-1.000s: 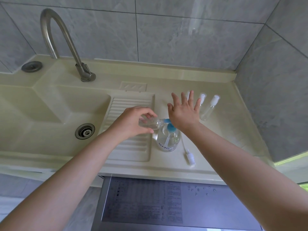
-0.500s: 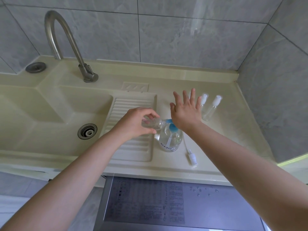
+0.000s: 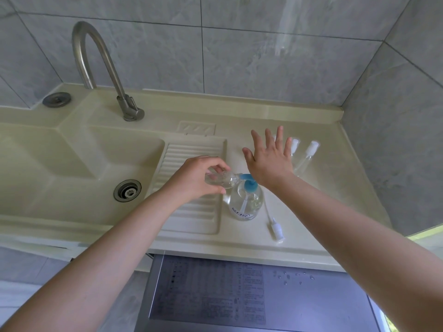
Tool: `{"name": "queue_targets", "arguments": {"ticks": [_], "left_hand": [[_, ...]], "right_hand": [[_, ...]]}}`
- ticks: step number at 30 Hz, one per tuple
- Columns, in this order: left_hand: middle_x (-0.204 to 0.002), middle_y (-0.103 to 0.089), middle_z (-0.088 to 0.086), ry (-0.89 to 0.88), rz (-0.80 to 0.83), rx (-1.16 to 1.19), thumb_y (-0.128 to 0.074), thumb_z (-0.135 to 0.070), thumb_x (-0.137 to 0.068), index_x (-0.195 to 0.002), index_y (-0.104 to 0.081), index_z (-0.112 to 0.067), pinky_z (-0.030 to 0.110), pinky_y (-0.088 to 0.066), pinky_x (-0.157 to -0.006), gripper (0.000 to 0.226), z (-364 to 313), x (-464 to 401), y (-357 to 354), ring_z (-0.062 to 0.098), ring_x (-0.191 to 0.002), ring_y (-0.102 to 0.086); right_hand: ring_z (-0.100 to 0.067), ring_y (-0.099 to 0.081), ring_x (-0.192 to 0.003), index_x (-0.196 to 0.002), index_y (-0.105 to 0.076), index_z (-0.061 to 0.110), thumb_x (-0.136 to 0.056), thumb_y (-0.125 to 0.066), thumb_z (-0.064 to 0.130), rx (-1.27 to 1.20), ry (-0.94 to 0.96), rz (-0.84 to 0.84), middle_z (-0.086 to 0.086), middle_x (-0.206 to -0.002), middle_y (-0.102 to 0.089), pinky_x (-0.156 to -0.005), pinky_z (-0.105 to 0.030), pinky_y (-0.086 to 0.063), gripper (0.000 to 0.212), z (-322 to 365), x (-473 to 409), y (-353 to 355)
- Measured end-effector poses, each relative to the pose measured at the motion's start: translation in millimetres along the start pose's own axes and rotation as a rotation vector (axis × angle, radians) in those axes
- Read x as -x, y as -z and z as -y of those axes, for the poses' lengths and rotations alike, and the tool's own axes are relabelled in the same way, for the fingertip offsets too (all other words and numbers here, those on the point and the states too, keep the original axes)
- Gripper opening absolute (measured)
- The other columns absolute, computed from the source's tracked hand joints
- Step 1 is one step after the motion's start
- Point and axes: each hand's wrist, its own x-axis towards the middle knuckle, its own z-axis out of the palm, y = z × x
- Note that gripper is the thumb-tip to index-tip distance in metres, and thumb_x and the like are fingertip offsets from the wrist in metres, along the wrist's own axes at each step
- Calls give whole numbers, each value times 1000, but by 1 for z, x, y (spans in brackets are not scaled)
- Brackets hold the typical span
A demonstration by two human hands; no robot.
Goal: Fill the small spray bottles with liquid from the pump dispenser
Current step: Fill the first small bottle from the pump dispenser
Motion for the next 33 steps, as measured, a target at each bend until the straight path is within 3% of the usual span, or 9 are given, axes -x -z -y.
{"name": "queue_targets", "arguments": {"ticks": [6, 11, 18, 22, 29, 33], "left_hand": [[-104, -68, -9, 5, 2, -10, -90, -18, -65, -107, -70, -30, 2, -38, -70, 49, 0, 0, 0, 7, -87, -66], [-105, -68, -9, 16, 5, -10, -90, -18, -65, -107, -70, -31, 0, -38, -71, 48, 1, 1, 1, 6, -88, -66], [-105, -67, -8, 11, -7, 3, -90, -15, -65, -108, -70, -28, 1, -38, -70, 49, -1, 2, 2, 5, -88, -66], [-105, -68, -8, 12, 0, 4, -90, -16, -65, -108, -70, -28, 2, -39, -70, 49, 0, 1, 1, 9, -88, -67], [-104, -67, -10, 13, -1, -1, -90, -17, -65, -107, -70, -31, 1, -38, -69, 49, 1, 2, 2, 5, -87, -66], [-106, -68, -9, 11, 0, -3, -90, -17, -65, -107, -70, -29, 0, -38, -71, 48, -1, 3, 2, 3, -87, -65]], "right_hand": [[-34, 19, -152, -160, -10, 28, -106, -16, 47, -25, -26, 46, -13, -168, -3, -120, -57, 13, 58, 4, 6, -10], [-34, 20, -152, -160, -3, 29, -104, -13, 52, 40, -26, -25, -11, -168, 2, -118, -59, 15, 61, 4, -1, -2], [-32, 19, -152, -159, -10, 30, -105, -14, 47, -52, -83, 27, -11, -168, -2, -119, -58, 14, 57, 1, 6, -14], [-31, 20, -152, -160, -5, 28, -105, -15, 50, 38, -20, -77, -12, -168, 0, -120, -55, 14, 60, 1, 3, -5], [-27, 21, -152, -160, -10, 27, -106, -16, 44, -19, -3, -52, -7, -168, 2, -120, -55, 15, 58, 2, 4, -14], [-26, 23, -152, -160, -1, 24, -105, -14, 49, 43, 22, -61, -1, -168, 10, -120, -55, 15, 62, 2, -2, -7]]}}
